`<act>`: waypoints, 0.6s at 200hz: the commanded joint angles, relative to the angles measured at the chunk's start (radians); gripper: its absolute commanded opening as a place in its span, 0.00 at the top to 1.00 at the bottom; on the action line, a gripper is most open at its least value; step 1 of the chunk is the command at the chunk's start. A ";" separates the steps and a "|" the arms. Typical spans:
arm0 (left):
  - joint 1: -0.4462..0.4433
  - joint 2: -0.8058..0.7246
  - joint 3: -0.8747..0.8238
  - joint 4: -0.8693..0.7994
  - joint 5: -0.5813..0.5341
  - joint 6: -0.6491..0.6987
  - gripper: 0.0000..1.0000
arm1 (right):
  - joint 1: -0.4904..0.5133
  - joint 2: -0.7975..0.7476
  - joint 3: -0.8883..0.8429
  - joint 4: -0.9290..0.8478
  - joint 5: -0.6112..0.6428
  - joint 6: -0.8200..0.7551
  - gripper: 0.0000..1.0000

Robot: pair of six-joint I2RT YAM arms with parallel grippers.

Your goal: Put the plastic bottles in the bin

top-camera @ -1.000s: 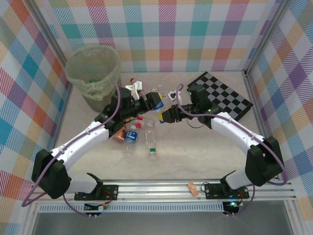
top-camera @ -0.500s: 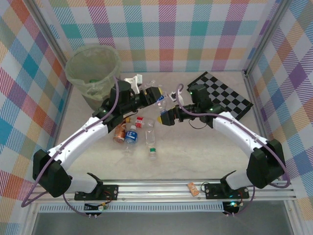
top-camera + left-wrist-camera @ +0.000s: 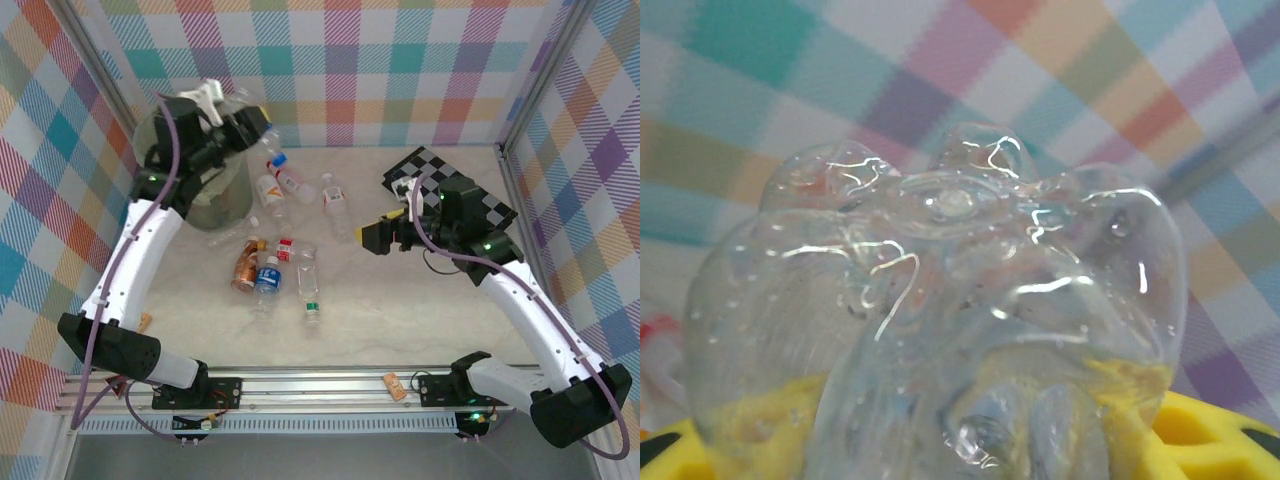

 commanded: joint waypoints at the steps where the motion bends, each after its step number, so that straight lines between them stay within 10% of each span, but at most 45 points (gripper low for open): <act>1: 0.081 0.021 0.104 -0.076 -0.057 0.079 0.62 | -0.005 -0.017 -0.042 -0.110 0.051 -0.013 0.01; 120: 0.279 0.568 0.662 -0.360 -0.167 0.239 1.00 | -0.005 -0.072 -0.052 -0.215 0.101 0.047 0.01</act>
